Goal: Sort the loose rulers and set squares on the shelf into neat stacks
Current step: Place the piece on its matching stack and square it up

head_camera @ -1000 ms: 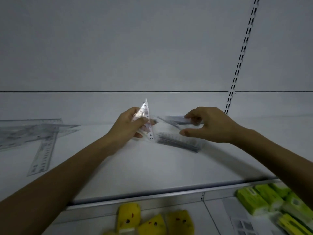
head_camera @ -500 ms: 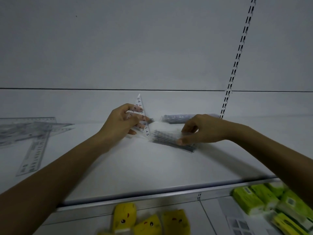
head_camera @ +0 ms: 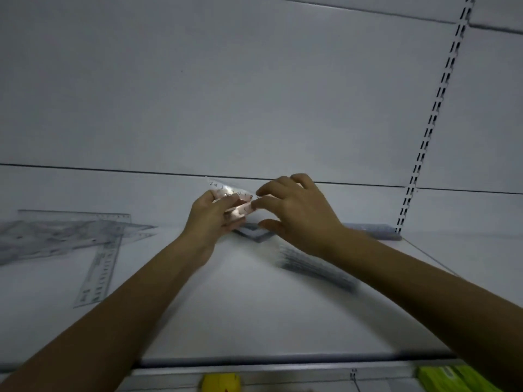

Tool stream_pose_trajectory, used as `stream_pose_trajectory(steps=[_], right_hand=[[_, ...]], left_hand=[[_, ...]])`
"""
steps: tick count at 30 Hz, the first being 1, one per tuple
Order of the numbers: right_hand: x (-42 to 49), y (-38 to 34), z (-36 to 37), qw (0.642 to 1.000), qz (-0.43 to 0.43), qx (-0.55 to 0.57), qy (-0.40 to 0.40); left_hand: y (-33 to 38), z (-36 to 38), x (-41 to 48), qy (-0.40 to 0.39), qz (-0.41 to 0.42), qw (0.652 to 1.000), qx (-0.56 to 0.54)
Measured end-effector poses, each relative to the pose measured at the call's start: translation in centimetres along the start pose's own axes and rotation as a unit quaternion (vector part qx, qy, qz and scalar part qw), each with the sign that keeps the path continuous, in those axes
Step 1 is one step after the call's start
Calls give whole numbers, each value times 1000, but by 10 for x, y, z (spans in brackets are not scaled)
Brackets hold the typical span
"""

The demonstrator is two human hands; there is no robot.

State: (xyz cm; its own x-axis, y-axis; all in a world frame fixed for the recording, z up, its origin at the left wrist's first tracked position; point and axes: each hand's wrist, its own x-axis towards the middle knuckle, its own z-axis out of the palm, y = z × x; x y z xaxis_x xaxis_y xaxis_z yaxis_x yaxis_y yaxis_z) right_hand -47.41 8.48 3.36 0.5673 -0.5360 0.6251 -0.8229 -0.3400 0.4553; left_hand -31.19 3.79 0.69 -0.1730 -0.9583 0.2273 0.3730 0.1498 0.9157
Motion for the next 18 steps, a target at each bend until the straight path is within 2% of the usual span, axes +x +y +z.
stream_pose_trajectory(steps=[2,4,8,9,10,11,13,14,15,18], right_hand=[[9,-5,11,992,-84,-72,64],[14,-8,20,983,-132,-99,83],[19,-9,33,982,-157,-102,29],[19,-7,36,985,-147,-88,11],[20,-4,37,989,-130,-73,-16],[20,0,39,992,-102,-61,-38],[24,7,38,993,-53,-47,-92],[24,10,40,992,-29,-38,-118],[24,13,43,989,-13,-36,-141],[18,20,58,975,14,-28,-220]], left_hand=[[-2,-4,-1,-1,-26,1000,-15],[-4,-5,-1,6,-40,999,-11],[-6,-8,1,41,-79,996,3],[-7,-8,2,56,-80,994,48],[-10,-9,2,72,-69,984,144],[-12,-11,3,84,-42,954,286],[-19,-16,5,111,48,837,534],[-20,-18,4,119,93,797,585],[-22,-21,5,117,121,774,611],[-28,-27,9,85,144,733,659]])
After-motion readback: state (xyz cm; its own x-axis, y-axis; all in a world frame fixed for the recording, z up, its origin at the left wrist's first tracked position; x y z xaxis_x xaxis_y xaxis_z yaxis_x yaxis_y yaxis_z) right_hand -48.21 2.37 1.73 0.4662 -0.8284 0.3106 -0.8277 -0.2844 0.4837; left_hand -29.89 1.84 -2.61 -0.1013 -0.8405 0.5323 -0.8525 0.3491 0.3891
